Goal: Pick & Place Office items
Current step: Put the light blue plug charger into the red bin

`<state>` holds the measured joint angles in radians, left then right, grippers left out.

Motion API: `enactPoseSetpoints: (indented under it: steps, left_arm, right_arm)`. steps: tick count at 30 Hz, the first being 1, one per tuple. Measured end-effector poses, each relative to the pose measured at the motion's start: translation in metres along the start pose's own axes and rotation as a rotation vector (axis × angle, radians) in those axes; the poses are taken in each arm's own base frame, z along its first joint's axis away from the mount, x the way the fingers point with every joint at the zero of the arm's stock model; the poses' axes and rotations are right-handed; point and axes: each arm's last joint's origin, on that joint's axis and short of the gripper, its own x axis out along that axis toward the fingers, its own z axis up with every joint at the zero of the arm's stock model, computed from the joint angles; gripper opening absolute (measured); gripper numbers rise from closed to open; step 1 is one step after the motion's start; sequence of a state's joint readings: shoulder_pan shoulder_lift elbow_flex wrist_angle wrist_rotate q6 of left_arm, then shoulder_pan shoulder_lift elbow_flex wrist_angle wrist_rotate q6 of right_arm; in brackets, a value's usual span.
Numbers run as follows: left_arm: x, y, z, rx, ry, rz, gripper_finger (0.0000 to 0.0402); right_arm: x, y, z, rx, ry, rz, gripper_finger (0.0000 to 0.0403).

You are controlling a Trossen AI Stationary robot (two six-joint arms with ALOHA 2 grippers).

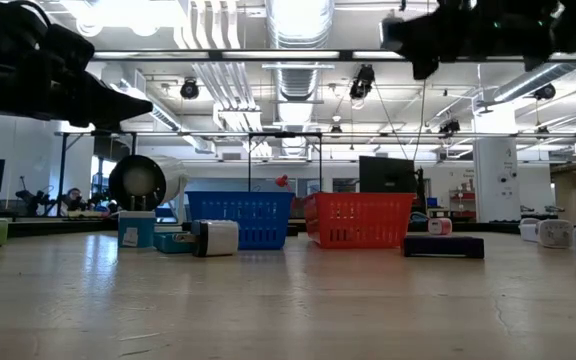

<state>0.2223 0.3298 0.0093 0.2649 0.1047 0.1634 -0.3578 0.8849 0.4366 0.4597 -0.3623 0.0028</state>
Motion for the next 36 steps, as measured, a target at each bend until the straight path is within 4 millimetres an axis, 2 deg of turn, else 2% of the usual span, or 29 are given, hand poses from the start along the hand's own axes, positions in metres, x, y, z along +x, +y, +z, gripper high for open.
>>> enactPoseSetpoints:
  steps: [3, 7, 18, 24, 27, 36]
  left_arm:
    - [0.0, 0.0, 0.001, 0.007, -0.005, 0.001, 0.0005]
    - [0.0, 0.0, 0.001, 0.013, -0.005, 0.002, 0.0005]
    - [0.0, 0.001, 0.001, 0.012, 0.0, 0.032, 0.0005]
    - [0.0, 0.002, 0.001, 0.013, 0.003, 0.053, 0.0005]
    - [0.0, 0.002, 0.001, 0.008, 0.003, 0.054, 0.0005]
    - [0.0, 0.002, 0.0, 0.012, 0.006, 0.054, 0.0005]
  right_arm:
    - [-0.007, 0.001, -0.013, 0.037, -0.013, -0.081, 0.012]
    - [-0.016, 0.005, -0.027, 0.051, 0.005, -0.094, 0.012]
    - [-0.053, 0.019, -0.041, 0.058, -0.14, -0.094, 0.012]
    - [-0.064, 0.022, -0.057, 0.047, -0.155, -0.143, 0.012]
    - [-0.067, 0.022, -0.059, 0.032, -0.177, -0.205, 0.012]
    - [-0.07, 0.023, -0.057, -0.026, -0.195, -0.205, 0.012]
